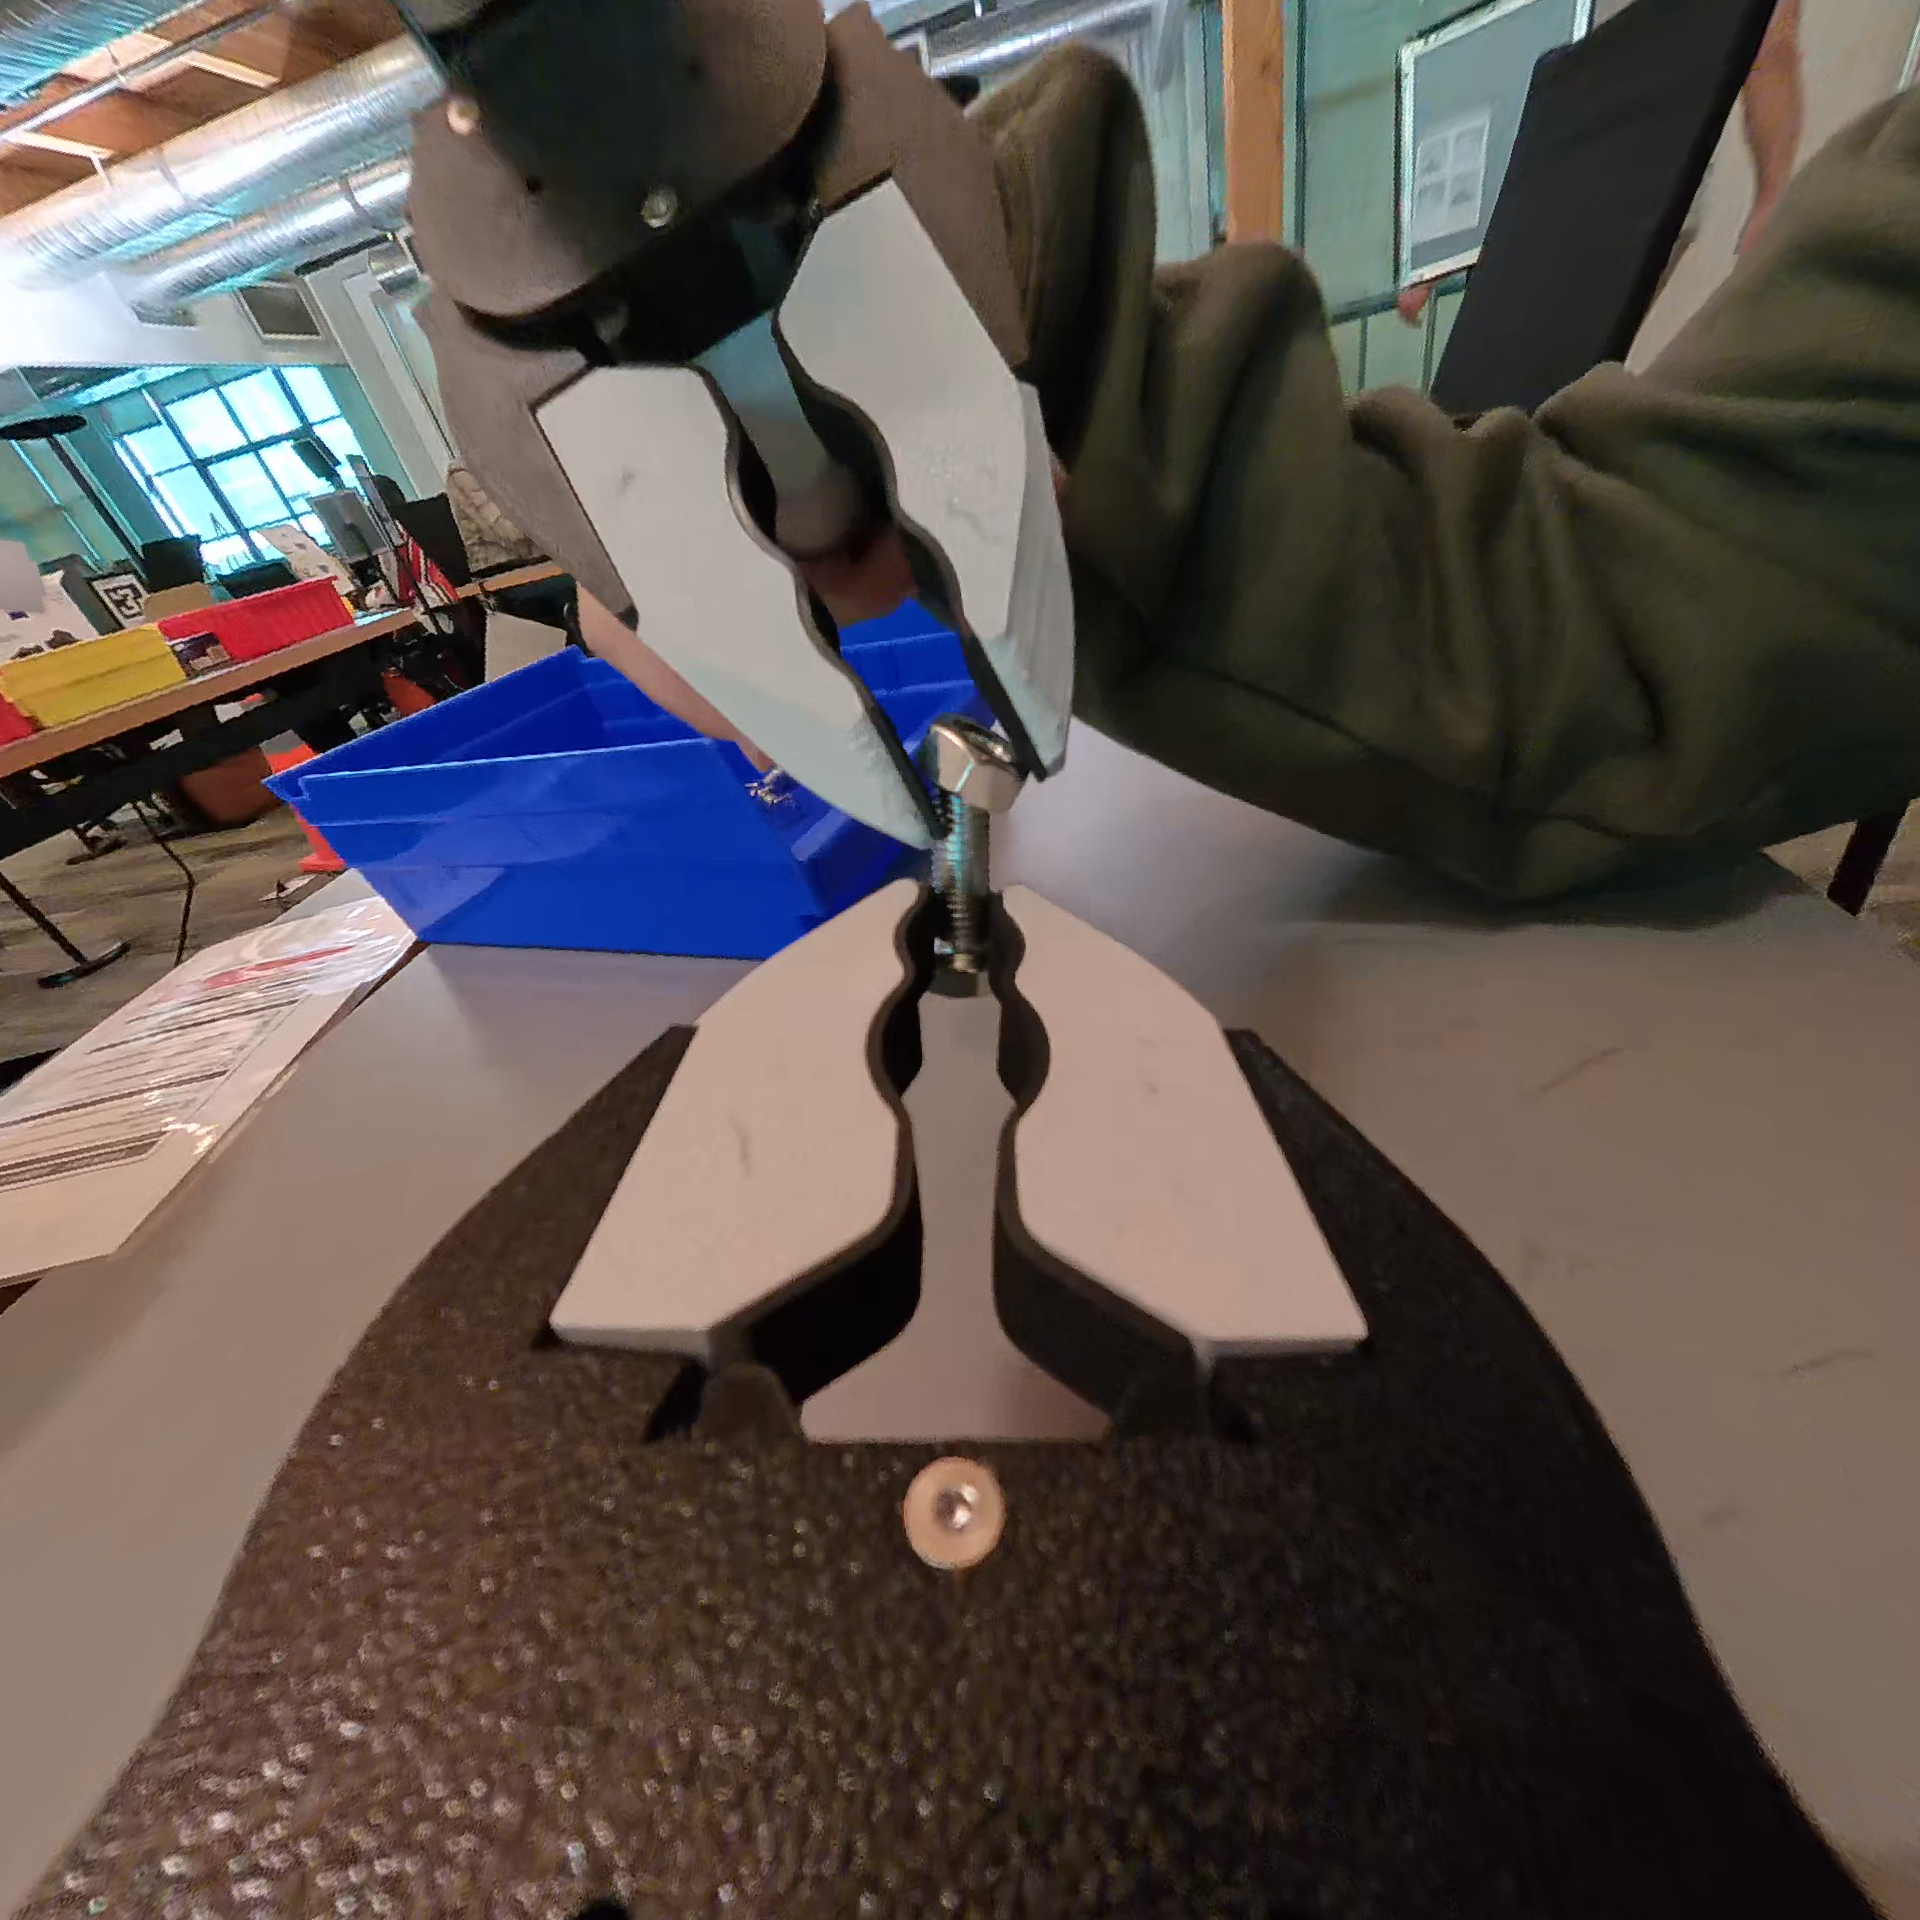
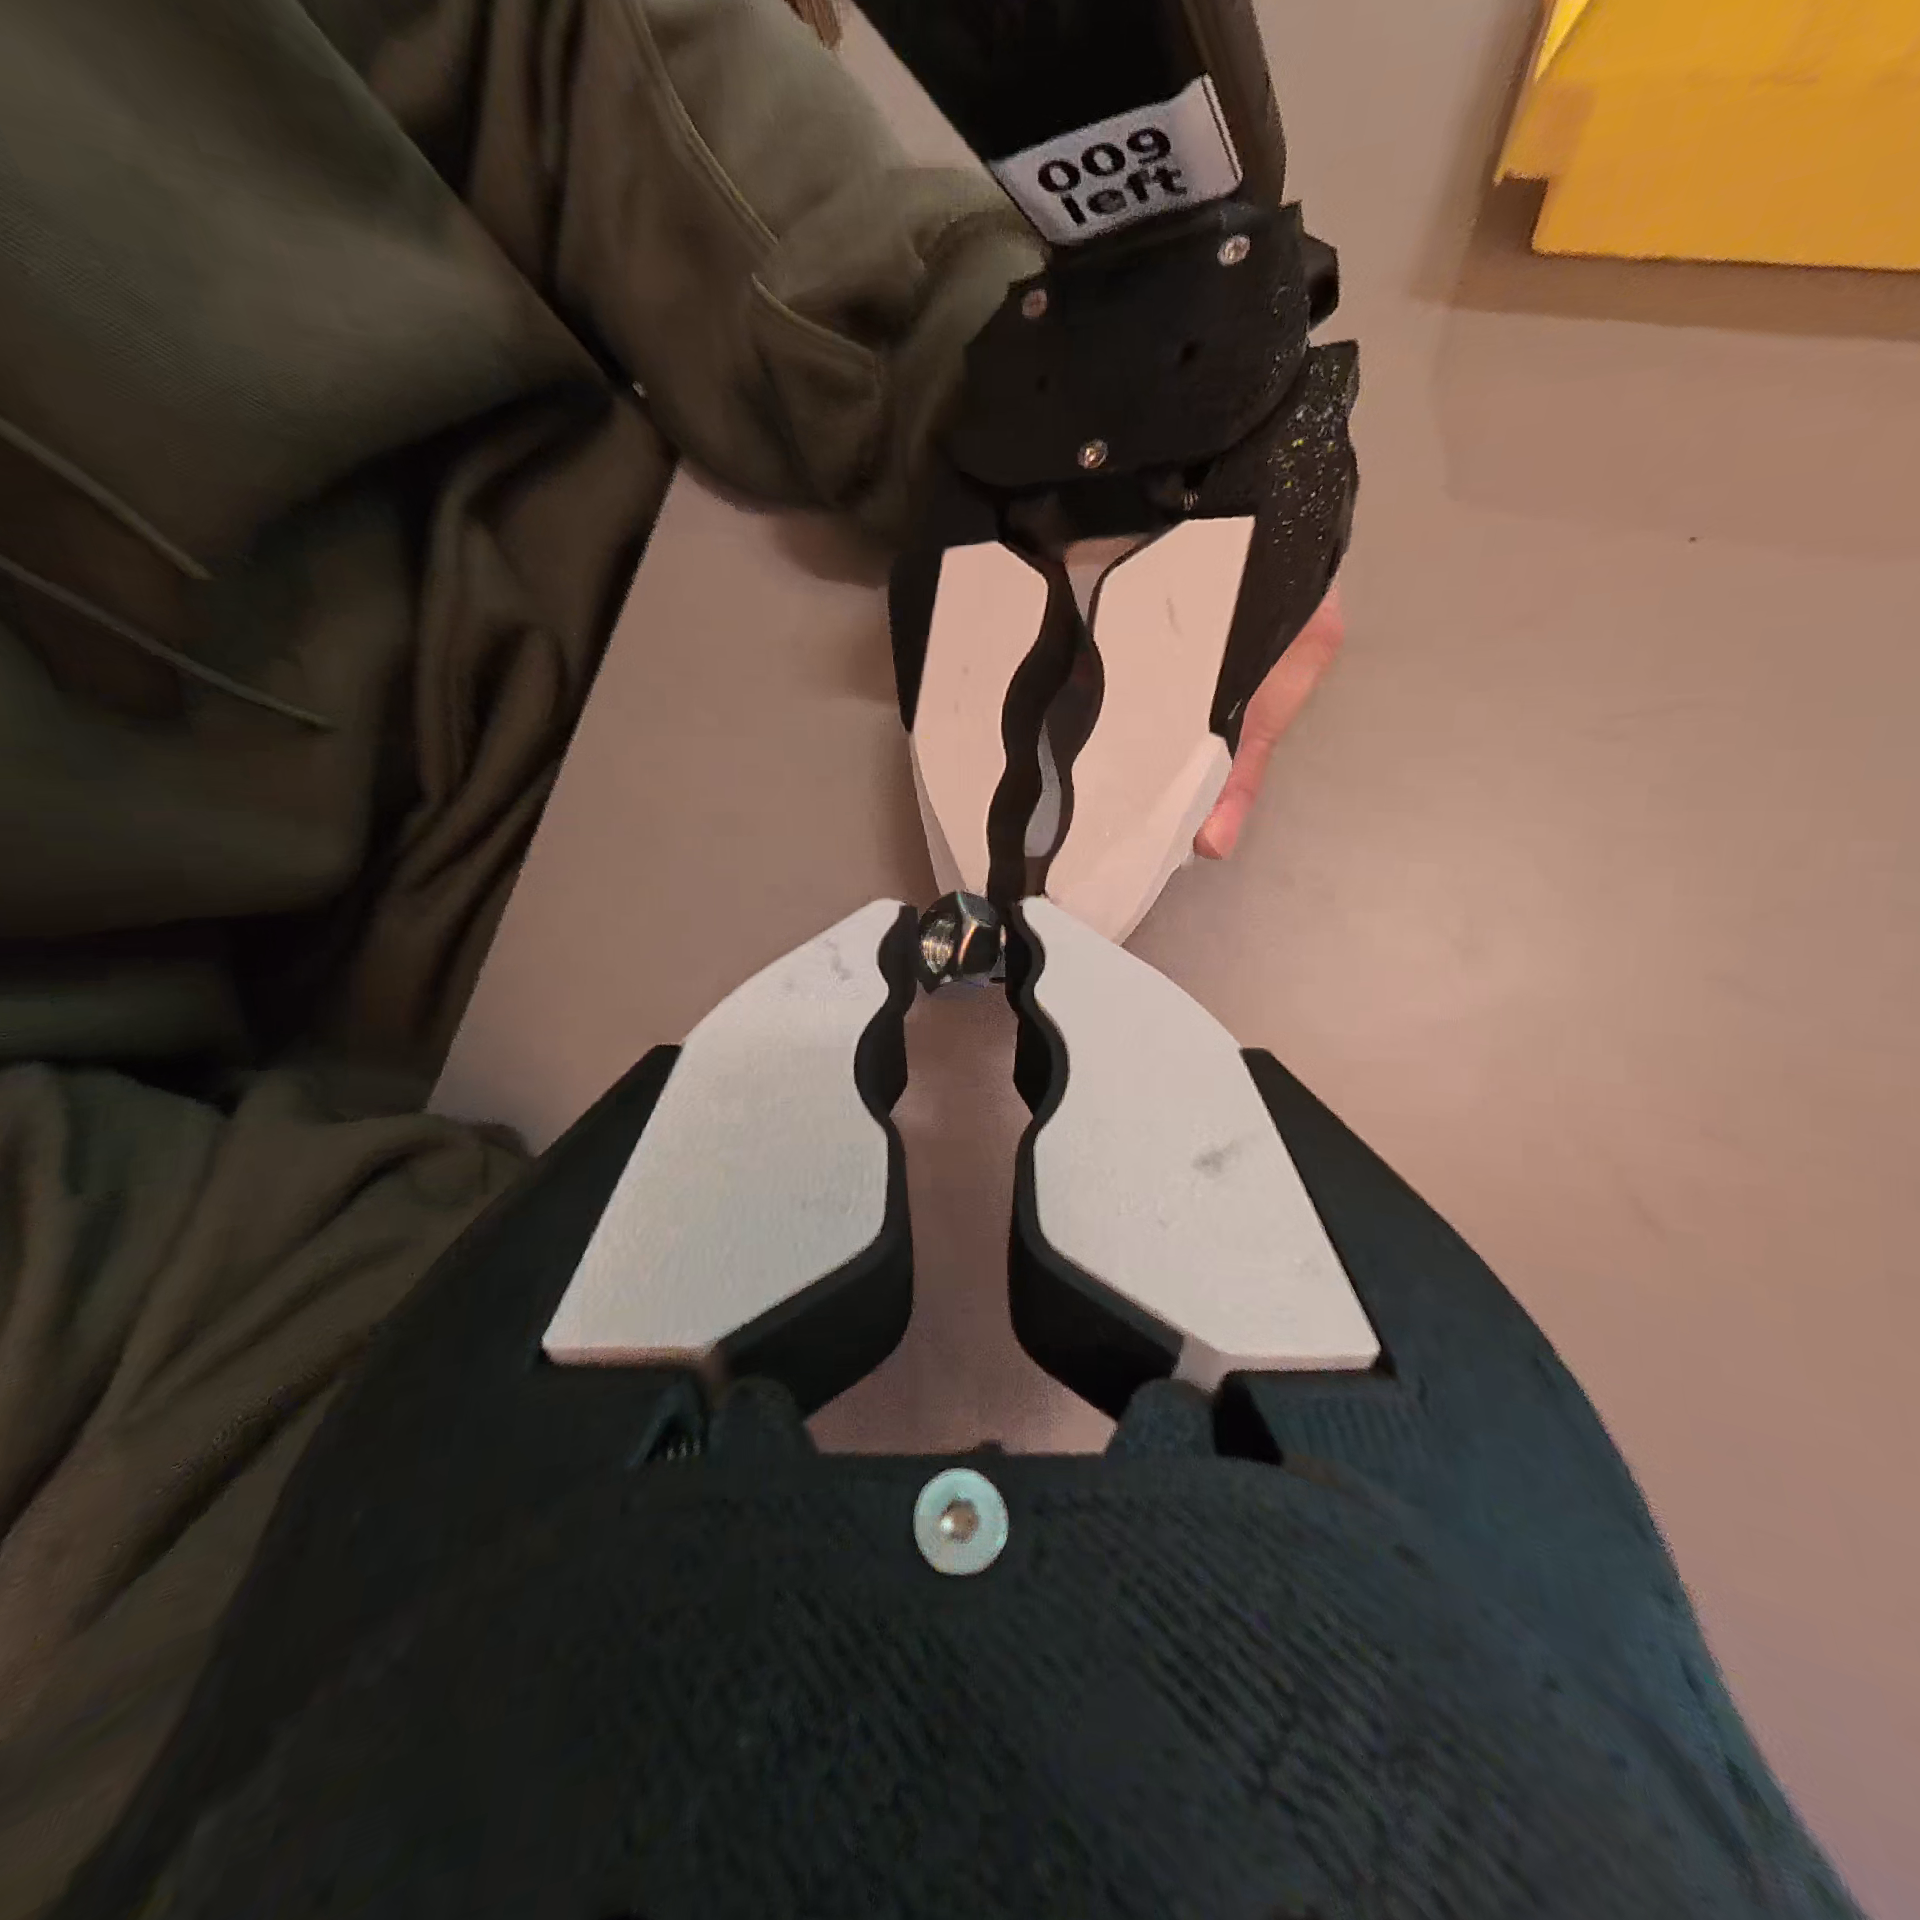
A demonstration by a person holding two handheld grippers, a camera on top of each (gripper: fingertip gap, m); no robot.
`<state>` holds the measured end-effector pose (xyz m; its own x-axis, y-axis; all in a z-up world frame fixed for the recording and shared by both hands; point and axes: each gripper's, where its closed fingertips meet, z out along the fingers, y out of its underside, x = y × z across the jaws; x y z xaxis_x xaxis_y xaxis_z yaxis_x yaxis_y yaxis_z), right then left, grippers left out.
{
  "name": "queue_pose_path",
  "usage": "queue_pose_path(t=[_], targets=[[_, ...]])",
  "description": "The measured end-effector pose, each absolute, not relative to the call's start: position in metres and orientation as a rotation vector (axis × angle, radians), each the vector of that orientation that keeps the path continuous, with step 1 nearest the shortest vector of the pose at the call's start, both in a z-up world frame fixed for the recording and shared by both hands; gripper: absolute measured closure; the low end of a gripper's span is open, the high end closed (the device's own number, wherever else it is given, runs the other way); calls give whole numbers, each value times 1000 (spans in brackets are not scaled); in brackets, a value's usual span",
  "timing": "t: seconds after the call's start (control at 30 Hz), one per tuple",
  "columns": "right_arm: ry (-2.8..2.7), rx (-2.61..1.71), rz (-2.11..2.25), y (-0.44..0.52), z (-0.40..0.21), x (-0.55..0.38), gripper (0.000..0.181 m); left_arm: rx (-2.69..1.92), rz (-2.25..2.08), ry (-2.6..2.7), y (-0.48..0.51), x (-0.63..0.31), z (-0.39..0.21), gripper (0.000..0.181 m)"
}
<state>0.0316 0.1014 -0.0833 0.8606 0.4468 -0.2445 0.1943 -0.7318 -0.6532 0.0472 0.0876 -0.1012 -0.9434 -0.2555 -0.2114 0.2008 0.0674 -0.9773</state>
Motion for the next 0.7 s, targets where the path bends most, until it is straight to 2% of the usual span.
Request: queue_pose_path(t=[0.57,0.7], targets=[[-444,-2223,655,100,-73,34,162,-53,-2082,1945,94,44,-89,172],[-423,-2258,617,99,-80,42,173,-106,-2104,1928,97,49,-87,173]])
